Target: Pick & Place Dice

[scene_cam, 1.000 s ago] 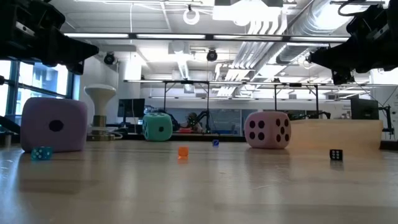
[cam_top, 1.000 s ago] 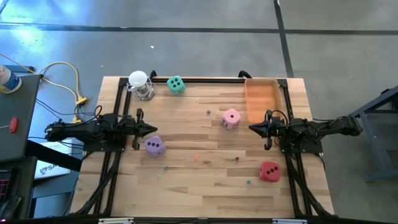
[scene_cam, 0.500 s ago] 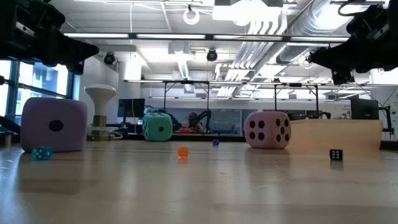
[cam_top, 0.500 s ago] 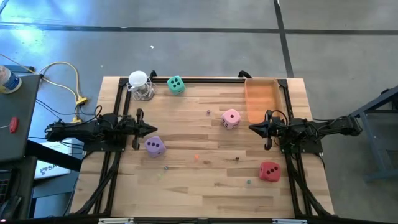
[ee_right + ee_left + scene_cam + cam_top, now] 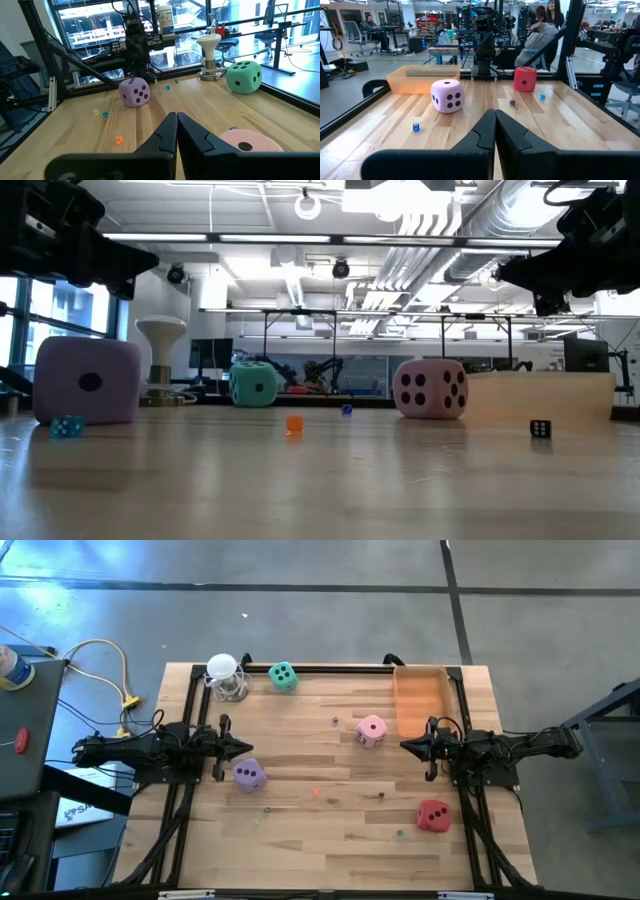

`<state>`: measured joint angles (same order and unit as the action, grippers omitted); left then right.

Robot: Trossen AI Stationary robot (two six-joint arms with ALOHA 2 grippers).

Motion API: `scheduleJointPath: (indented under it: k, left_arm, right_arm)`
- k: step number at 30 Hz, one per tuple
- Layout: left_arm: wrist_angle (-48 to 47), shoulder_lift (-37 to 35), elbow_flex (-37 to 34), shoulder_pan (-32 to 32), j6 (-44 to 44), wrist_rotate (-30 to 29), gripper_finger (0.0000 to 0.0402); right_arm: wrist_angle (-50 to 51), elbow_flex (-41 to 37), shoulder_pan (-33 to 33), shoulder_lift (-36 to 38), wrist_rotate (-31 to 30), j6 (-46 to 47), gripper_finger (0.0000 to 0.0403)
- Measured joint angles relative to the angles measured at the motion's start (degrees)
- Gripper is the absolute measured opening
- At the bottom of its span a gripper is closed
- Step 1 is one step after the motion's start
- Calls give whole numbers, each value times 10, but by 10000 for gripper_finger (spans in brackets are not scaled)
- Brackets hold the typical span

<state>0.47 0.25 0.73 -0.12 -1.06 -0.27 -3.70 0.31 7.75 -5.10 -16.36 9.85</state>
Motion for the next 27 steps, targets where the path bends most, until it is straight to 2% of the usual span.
scheduleJointPath:
  k: [7, 12, 24, 27]
  left_arm:
    - [0, 0, 0, 0, 0, 0, 0]
    - [0, 0, 0, 0, 0, 0, 0]
    - [54, 0, 0, 0, -3, 0, 0]
    - [61, 0, 0, 0, -3, 0, 0]
  right_arm:
    - [-5, 0, 0, 0, -1, 2, 2]
    - [-44, 0, 0, 1, -33, -65, 2]
    - [-38, 0, 0, 0, 2, -4, 3]
    - [-38, 0, 0, -8, 2, 12, 18]
